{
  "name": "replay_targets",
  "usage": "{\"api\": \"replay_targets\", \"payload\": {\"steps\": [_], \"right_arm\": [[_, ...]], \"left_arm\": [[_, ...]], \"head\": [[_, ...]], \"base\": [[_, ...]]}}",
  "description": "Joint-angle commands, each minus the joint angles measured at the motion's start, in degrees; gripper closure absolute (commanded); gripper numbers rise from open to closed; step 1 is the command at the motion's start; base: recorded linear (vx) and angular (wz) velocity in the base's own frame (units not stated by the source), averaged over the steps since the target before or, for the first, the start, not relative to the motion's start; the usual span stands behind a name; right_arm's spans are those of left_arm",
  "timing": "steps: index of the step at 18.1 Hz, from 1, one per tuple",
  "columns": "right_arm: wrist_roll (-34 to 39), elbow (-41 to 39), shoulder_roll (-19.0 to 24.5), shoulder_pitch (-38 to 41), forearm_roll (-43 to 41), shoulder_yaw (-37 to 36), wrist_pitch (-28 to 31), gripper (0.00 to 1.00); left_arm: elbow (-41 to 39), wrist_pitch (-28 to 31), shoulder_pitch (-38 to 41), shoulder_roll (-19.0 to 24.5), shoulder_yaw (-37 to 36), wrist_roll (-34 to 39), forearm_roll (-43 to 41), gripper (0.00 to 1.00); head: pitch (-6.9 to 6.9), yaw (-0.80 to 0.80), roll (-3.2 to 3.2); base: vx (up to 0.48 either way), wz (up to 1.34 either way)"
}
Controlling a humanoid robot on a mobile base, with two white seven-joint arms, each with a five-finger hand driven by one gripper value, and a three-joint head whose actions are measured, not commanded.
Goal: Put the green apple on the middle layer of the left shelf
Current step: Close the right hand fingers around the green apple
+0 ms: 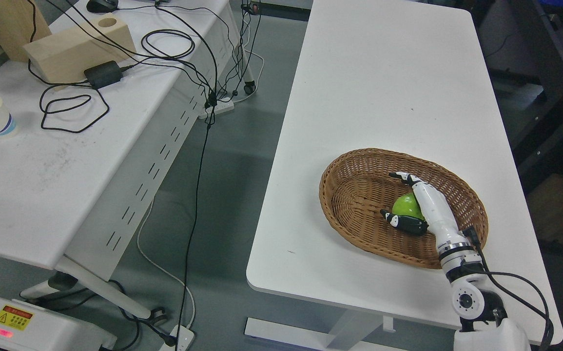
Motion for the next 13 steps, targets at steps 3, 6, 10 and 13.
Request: {"api": "replay_targets", "payload": {"steps": [3, 6, 10, 13], "right_arm": [[0.3, 1.0, -2.2, 1.2, -1.5, -2.5, -1.3, 0.69], [0.5, 0.9, -2.2, 1.0, -5.8, -3.5, -3.2, 0.89], [0.6, 0.2, -2.3, 0.7, -8.1, -4.3, -5.4, 0.95], [0.5, -3.2, -1.6, 0.7, -13.1, -7.7, -5.7, 0.95]], "left_arm": [[0.0, 0.0, 0.0, 1.0, 0.0, 0.0, 0.0, 0.00], [0.0, 0.0, 0.0, 1.0, 0.0, -0.1, 0.0, 0.00], [0.0, 0.0, 0.0, 1.0, 0.0, 0.0, 0.0, 0.00], [0.0, 0.0, 0.0, 1.0, 0.0, 0.0, 0.0, 0.00]], "head": [[0.00, 0.00, 0.00], [0.00, 0.00, 0.00], [0.00, 0.00, 0.00], [0.00, 0.00, 0.00]], "base": [[0.000, 0.00], [0.000, 0.00], [0.000, 0.00], [0.000, 0.00]]}}
